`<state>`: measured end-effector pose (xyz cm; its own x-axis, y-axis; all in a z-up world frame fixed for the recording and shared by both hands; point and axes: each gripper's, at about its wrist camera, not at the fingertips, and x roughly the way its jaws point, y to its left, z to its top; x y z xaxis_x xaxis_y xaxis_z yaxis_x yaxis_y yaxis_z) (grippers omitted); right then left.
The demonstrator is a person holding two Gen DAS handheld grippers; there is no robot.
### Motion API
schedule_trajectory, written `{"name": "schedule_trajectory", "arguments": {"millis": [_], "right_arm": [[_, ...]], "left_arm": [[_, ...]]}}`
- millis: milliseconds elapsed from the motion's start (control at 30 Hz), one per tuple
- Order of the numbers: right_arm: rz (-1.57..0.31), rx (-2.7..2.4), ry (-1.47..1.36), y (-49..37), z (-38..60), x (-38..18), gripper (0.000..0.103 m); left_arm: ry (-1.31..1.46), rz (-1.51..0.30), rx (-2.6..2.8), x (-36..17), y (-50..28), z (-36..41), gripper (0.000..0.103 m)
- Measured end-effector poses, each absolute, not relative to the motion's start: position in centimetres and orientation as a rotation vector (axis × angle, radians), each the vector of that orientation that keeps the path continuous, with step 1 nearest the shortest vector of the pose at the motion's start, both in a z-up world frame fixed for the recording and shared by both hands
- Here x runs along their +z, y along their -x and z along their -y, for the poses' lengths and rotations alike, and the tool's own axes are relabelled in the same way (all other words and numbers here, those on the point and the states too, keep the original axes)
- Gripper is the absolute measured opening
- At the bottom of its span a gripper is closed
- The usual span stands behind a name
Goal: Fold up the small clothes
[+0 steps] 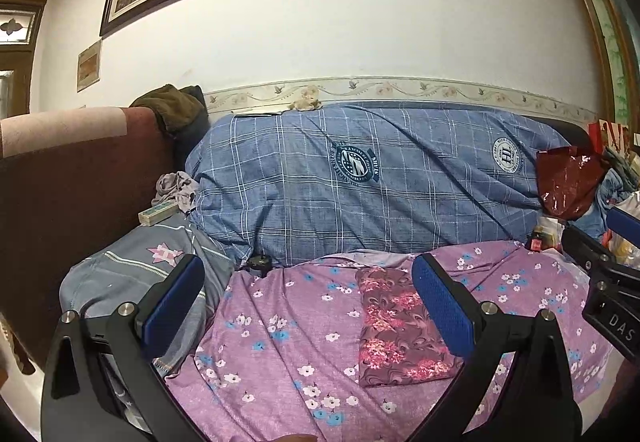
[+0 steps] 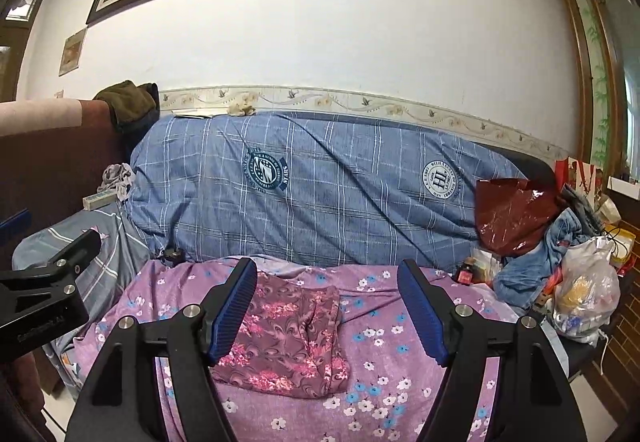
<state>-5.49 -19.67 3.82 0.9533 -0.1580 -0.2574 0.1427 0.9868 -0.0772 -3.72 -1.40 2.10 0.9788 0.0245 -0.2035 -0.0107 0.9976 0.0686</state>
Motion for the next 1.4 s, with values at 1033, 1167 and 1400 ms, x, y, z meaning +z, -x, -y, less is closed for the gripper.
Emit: {"name": "schedule_trajectory", "arguments": {"millis": [1033, 1167, 1400], "right_arm": [[-0.223, -0.117, 0.047, 7.6, 18.5, 4.9, 0.075], [-0.219, -0.112, 0.047, 7.8, 18.4, 5.0, 0.075], [-0.222, -0.109, 0.043, 7.5, 18.6, 4.8, 0.075]], "left_arm": [[-0.018, -0.176, 0.033, 3.1, 5.3, 0.0, 0.103], [-0.02, -0.173, 0.027, 3.3, 5.5, 0.1, 0.103], [-0.016, -0.172, 0.015, 3.4, 5.7, 0.0, 0.103]]}}
